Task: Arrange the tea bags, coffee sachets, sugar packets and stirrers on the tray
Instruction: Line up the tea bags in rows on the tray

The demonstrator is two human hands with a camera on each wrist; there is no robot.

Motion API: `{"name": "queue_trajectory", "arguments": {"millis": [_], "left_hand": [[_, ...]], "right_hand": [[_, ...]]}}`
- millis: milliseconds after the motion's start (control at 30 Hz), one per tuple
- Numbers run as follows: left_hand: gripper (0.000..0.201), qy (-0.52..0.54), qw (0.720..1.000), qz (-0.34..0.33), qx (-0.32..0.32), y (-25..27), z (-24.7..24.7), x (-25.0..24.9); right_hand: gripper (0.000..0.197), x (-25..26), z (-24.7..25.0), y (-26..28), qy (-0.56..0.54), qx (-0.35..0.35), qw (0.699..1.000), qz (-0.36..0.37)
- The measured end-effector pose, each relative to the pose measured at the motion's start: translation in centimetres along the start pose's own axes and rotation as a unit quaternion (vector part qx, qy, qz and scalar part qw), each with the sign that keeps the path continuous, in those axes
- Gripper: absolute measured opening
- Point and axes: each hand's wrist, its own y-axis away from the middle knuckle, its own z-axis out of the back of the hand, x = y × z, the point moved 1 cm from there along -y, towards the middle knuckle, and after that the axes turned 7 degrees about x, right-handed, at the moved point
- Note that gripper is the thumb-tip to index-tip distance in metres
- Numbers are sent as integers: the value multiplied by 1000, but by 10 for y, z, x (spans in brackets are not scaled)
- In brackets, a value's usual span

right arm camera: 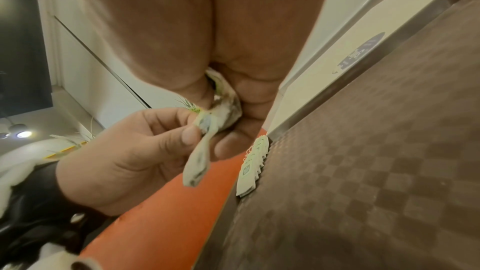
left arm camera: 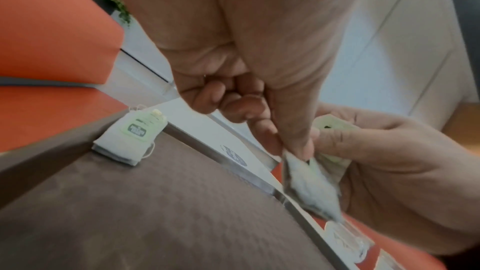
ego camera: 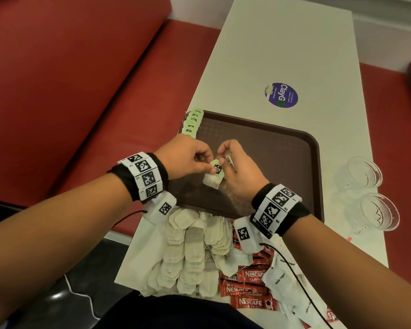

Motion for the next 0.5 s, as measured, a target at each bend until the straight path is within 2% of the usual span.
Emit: {"name": "queue_trajectory", "arguments": {"millis": [133,300,400,500], "left_hand": [[13,39,998,-16,-45,9,4,6],[9,39,994,-39,-93,15,17,9],[10,53,994,-42,-90,16,25,9],[11,47,995,-40,-79,16,28,12]], "right_hand": [[8,0,1,0,-11,-1,1000,-2],[25,2,-3,-4,2,20,1000,20],[21,2,-9,-7,46,17,998,31],[15,6,-10,-10,32,20,999,29]]}}
